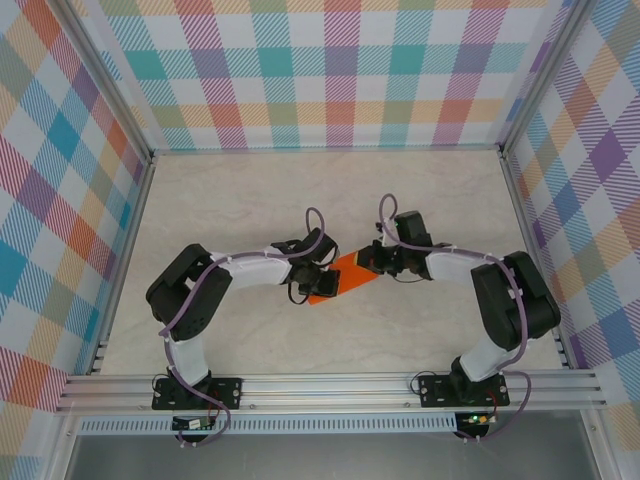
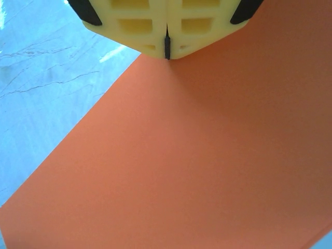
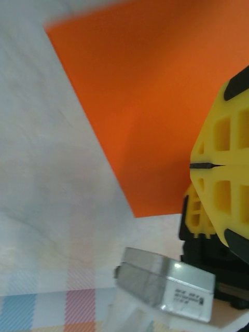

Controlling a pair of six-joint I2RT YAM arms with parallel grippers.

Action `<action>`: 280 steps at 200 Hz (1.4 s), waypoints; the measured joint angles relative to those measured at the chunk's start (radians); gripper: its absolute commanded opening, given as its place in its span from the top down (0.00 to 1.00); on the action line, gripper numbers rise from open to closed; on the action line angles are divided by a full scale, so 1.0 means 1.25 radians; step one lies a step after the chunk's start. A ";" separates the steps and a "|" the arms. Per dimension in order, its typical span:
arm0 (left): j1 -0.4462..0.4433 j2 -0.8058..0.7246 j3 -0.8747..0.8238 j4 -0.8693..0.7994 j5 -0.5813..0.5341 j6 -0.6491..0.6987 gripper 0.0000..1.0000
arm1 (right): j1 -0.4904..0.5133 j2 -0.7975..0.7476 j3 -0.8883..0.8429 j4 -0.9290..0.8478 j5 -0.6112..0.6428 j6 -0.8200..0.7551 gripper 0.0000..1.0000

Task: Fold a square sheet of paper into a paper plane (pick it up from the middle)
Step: First fold in half a square sheet of paper at the center of the table.

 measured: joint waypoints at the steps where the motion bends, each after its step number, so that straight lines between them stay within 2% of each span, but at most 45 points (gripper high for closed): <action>1: 0.001 0.000 0.000 0.000 0.000 0.002 1.00 | 0.001 0.001 -0.001 0.001 -0.001 0.001 1.00; 26: 0.003 0.000 0.000 0.001 0.013 0.033 1.00 | 0.011 0.047 -0.019 0.020 -0.003 0.027 1.00; 58: 0.003 -0.001 -0.003 0.037 0.031 0.007 1.00 | 0.011 0.065 -0.050 0.021 0.014 0.037 1.00; 101: -0.013 -0.033 -0.037 0.164 0.016 -0.172 1.00 | 0.010 0.063 -0.069 0.050 0.018 0.044 1.00; 148: -0.057 -0.029 -0.048 0.270 -0.061 -0.357 1.00 | 0.011 0.061 -0.075 0.061 0.021 0.048 1.00; 185: -0.079 -0.012 -0.107 0.351 -0.118 -0.474 1.00 | 0.011 0.061 -0.075 0.060 0.025 0.053 1.00; 224: -0.105 -0.011 -0.159 0.409 -0.179 -0.541 1.00 | 0.011 0.058 -0.072 0.052 0.037 0.061 1.00; 280: -0.115 -0.024 -0.230 0.509 -0.219 -0.610 1.00 | 0.017 0.057 -0.047 -0.003 0.064 0.076 1.00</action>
